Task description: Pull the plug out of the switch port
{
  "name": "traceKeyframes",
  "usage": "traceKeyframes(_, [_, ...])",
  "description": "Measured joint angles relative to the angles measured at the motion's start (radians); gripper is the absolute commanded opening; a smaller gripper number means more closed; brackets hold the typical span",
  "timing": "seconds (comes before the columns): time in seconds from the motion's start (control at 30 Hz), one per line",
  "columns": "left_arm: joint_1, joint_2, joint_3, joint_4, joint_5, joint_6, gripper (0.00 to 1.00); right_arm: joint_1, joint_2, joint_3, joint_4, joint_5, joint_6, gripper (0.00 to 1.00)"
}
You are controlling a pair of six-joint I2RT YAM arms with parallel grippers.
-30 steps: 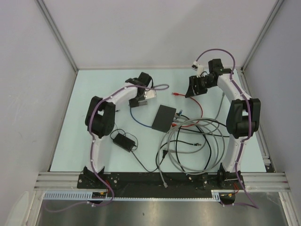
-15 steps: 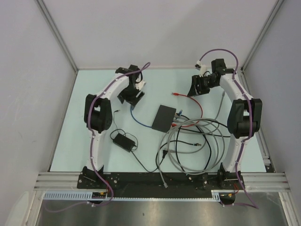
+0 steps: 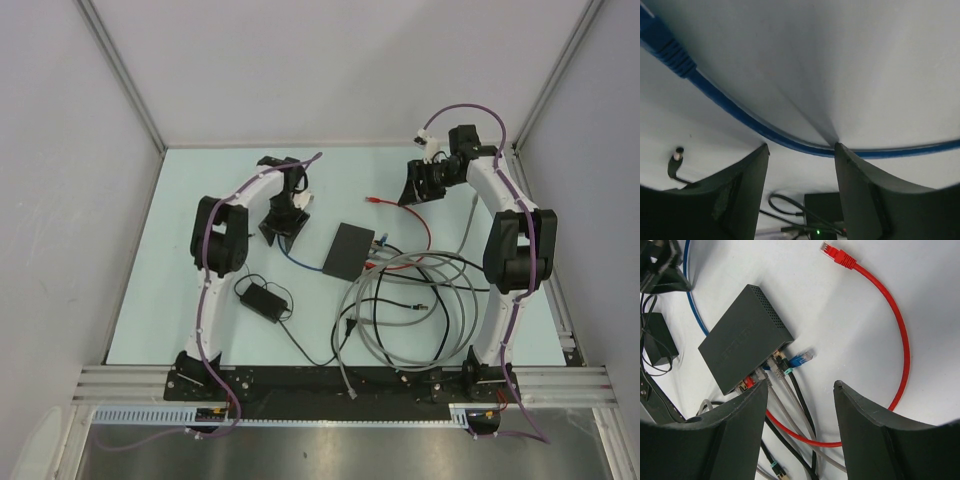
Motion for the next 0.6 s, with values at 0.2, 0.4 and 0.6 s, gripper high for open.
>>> traceKeyframes(0.2, [0.008,0.028,0.012,-0.027,-0.012,-0.011,0.29,0.008,0.0,0.0,-0.004,0.013,-0.001,0.6])
traceKeyframes(0.4, [0.035,0.043,0.037,-0.05,0.032,0.013,0.0,0.024,0.0,0.0,-0.008,0.029,-0.004,0.6])
traceKeyframes(0.6, [0.041,0.032,0.032,-0.052,0.025,0.134,0.0,0.031,0.012,0.017,-0.014,0.031,-0.008,0.6])
